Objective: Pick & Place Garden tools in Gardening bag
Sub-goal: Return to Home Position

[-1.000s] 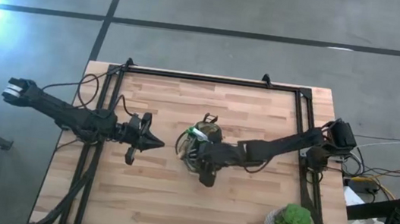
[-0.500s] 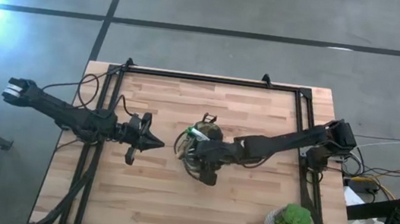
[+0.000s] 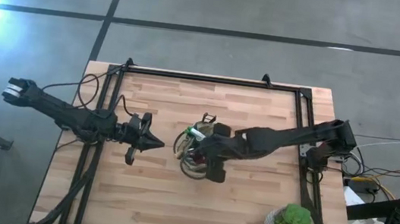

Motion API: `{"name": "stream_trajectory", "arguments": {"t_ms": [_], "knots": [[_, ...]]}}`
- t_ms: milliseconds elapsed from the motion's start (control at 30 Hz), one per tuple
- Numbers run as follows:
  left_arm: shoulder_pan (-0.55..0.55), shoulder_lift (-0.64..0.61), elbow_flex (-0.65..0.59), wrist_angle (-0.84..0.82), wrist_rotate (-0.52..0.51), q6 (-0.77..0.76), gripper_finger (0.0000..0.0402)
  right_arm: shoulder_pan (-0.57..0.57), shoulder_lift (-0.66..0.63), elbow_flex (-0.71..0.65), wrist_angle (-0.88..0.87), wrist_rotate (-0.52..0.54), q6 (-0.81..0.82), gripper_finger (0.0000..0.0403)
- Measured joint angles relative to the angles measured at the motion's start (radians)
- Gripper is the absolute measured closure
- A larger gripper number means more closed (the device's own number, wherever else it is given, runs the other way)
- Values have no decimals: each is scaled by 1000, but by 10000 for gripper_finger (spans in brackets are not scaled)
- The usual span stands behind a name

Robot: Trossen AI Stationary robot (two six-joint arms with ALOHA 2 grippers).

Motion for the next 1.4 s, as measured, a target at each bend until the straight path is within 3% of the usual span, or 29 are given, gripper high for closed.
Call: {"name": "stream_trajectory", "arguments": {"t_ms": [433,733,933,1133,1400], "knots": [[0,0,0,0,0,0,390,0,-1,322,-502,-5,48,270],[0,0,0,0,0,2,390,0,-4,458,-662,-5,44,340],[1,0,0,-2,0,7,390,3,-36,479,-739,-4,50,389],[1,0,0,-9,0,8,390,36,-135,415,-691,6,52,394],[1,-7,0,27,0,77,390,90,-389,124,-315,-1,-51,394]]}}
